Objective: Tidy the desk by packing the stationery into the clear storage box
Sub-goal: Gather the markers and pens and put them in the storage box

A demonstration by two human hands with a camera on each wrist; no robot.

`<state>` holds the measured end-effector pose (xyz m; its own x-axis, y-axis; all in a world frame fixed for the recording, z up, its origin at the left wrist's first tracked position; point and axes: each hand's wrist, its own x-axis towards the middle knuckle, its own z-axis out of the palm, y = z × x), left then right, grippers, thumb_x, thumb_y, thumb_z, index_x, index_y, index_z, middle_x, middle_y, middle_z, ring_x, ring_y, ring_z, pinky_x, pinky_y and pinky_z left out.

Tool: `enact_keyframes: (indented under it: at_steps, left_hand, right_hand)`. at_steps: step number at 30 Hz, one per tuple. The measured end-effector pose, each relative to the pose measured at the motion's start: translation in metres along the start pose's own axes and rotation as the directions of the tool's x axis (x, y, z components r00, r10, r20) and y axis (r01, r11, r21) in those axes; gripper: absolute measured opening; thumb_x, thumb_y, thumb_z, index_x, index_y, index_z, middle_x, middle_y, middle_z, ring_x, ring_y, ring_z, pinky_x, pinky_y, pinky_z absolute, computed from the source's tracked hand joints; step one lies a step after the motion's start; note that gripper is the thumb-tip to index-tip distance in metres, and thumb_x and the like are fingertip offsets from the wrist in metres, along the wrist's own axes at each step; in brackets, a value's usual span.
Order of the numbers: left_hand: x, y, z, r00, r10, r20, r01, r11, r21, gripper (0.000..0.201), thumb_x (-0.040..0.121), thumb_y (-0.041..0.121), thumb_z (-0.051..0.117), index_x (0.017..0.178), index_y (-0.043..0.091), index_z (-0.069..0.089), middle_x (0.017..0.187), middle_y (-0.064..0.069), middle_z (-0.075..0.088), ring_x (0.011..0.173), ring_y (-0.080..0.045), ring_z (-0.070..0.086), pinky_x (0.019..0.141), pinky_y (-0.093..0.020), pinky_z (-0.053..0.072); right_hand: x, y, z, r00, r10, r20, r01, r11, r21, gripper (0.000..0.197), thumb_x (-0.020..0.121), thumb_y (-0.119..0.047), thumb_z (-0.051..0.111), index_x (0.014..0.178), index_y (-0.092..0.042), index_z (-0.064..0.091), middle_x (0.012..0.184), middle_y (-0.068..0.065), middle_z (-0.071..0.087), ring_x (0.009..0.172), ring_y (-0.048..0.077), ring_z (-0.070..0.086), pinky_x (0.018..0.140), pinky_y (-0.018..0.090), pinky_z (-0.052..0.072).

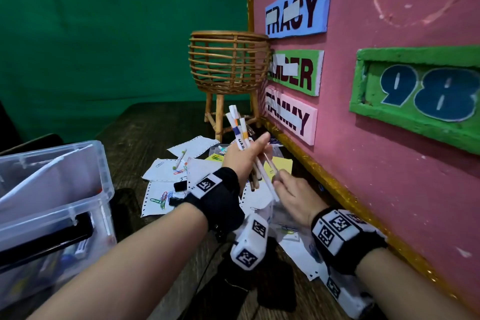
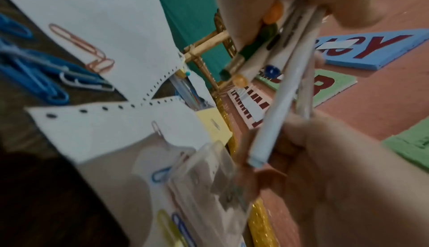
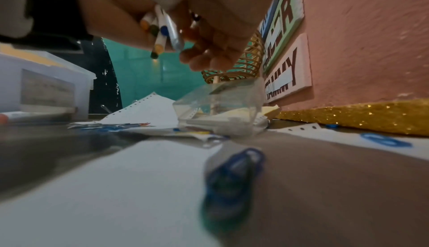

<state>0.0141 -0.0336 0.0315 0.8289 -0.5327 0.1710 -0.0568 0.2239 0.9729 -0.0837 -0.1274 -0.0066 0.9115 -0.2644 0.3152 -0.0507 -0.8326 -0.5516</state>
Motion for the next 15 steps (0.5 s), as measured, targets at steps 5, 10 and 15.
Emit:
enact_keyframes:
  at_steps: [5,10,15]
  left_hand:
    - [-0.002,-0.012,0.014,0.999,-0.045,-0.008,0.044,0.995,-0.085,0.032,0.086,0.022,0.065,0.062,0.014,0.046,0.052,0.000,0.048,0.044,-0.011,0.043,0.046,-0.022,0.040]
    - [-0.003,-0.018,0.019,0.997,-0.042,0.069,0.048,0.995,-0.090,0.027,0.089,0.022,0.061,0.069,0.013,0.045,0.054,0.000,0.045,0.041,-0.008,0.042,0.040,-0.017,0.039]
    - [-0.006,-0.015,0.019,0.995,-0.060,0.083,0.049,0.990,0.130,0.026,0.081,0.015,0.069,0.063,0.013,0.051,0.055,-0.002,0.050,0.041,-0.009,0.047,0.042,-0.018,0.044]
  right_hand:
    - [-0.004,-0.005,0.000,0.995,-0.011,0.102,-0.007,0.984,0.180,0.043,0.087,-0.052,0.039,0.085,-0.012,0.053,0.084,0.005,0.064,0.079,0.021,0.060,0.074,0.033,0.044]
    - [-0.002,-0.002,0.001,0.992,0.013,0.124,-0.034,0.986,0.166,0.034,0.091,-0.044,0.046,0.097,-0.011,0.054,0.085,0.001,0.061,0.079,0.019,0.059,0.069,0.028,0.044]
    - [-0.004,-0.005,-0.004,0.989,0.073,-0.127,-0.024,0.936,0.352,0.067,0.082,-0.061,0.021,0.109,-0.012,0.057,0.097,0.000,0.063,0.090,0.014,0.060,0.075,0.019,0.044]
